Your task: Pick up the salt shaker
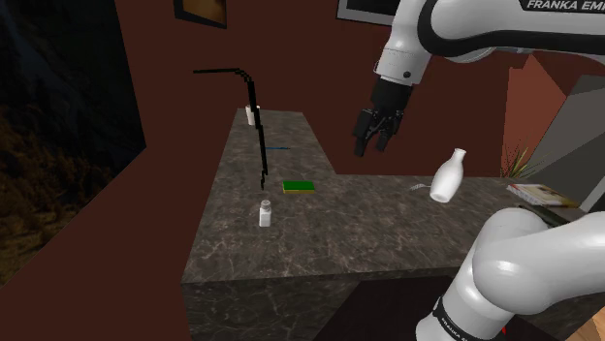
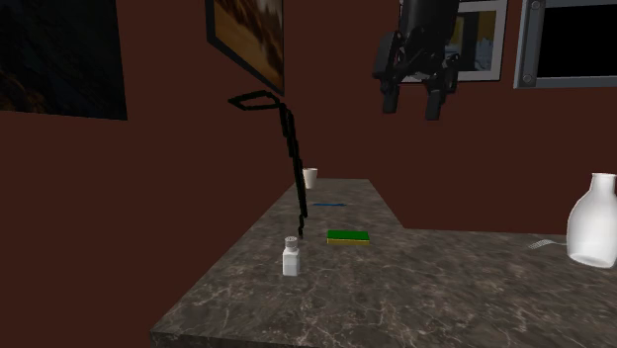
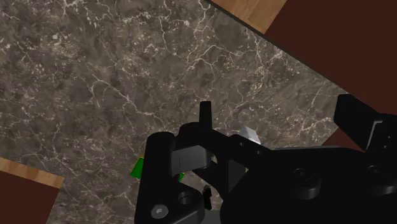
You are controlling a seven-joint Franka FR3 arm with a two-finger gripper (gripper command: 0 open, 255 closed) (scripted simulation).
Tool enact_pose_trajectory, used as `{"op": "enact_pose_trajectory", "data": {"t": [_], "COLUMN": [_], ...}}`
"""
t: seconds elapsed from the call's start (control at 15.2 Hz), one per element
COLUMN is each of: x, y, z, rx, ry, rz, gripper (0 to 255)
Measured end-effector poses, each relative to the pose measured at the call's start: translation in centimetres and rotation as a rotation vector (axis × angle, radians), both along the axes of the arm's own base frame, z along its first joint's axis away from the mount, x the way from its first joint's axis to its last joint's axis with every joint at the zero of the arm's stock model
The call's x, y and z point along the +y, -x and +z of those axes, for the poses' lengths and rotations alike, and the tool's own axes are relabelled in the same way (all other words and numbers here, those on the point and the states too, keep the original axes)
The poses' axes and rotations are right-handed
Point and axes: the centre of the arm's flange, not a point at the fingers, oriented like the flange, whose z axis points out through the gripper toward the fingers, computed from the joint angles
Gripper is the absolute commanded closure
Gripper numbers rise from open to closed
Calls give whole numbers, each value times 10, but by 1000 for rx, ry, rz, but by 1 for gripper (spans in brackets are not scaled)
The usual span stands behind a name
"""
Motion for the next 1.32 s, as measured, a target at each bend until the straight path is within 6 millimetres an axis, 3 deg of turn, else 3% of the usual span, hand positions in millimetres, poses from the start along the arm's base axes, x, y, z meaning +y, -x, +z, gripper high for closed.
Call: {"op": "enact_pose_trajectory", "data": {"t": [0.13, 0.33, 1.32], "x": [1, 10, 38], "y": [-5, -33, -190], "z": [-4, -25, -148], "rx": [2, 11, 59], "ry": [1, 6, 37], "rz": [-1, -6, -35], "gripper": [0, 0, 0]}}
